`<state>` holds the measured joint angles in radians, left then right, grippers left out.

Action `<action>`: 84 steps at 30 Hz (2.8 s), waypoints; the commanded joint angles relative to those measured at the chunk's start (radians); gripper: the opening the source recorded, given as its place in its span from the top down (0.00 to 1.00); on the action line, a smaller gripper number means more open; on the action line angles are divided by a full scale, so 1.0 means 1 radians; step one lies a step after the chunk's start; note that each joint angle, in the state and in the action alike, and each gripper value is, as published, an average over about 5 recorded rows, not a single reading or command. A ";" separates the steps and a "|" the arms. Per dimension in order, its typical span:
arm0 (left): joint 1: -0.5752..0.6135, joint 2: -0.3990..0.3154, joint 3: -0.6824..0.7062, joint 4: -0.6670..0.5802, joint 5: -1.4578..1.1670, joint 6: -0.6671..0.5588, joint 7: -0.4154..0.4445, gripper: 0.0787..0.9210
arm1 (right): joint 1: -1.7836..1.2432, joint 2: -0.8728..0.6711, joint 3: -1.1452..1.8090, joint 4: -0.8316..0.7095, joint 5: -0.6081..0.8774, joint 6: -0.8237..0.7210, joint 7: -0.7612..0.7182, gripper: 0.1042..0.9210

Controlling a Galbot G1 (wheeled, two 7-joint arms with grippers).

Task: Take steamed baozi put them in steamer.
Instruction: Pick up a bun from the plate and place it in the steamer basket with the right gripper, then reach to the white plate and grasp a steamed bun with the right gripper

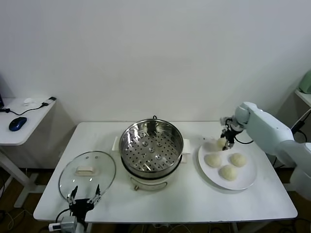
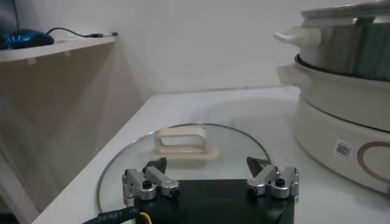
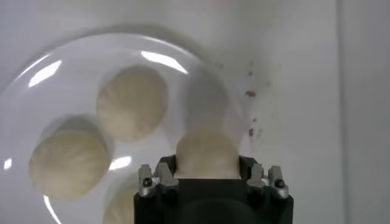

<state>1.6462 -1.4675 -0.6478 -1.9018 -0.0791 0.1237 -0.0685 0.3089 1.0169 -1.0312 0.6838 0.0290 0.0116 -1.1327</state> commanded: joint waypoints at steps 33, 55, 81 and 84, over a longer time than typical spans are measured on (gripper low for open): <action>0.038 0.005 0.011 -0.078 -0.006 0.005 -0.004 0.12 | 0.195 0.400 -0.329 0.263 -0.221 0.650 0.046 0.32; 0.009 0.005 0.007 -0.053 -0.020 0.007 -0.010 0.12 | 0.112 0.534 -0.239 -0.028 -0.281 0.746 0.103 0.27; 0.015 -0.002 0.015 -0.075 -0.011 0.011 -0.004 0.12 | 0.685 -0.032 -0.750 0.468 0.704 0.170 0.020 0.12; 0.014 0.001 0.014 -0.074 -0.011 0.009 -0.004 0.12 | 0.718 -0.178 -0.833 0.552 0.664 -0.014 0.089 0.12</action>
<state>1.6597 -1.4681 -0.6337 -1.9759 -0.0915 0.1328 -0.0729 0.8200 1.1891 -1.6021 1.0227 0.4278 0.4206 -1.0901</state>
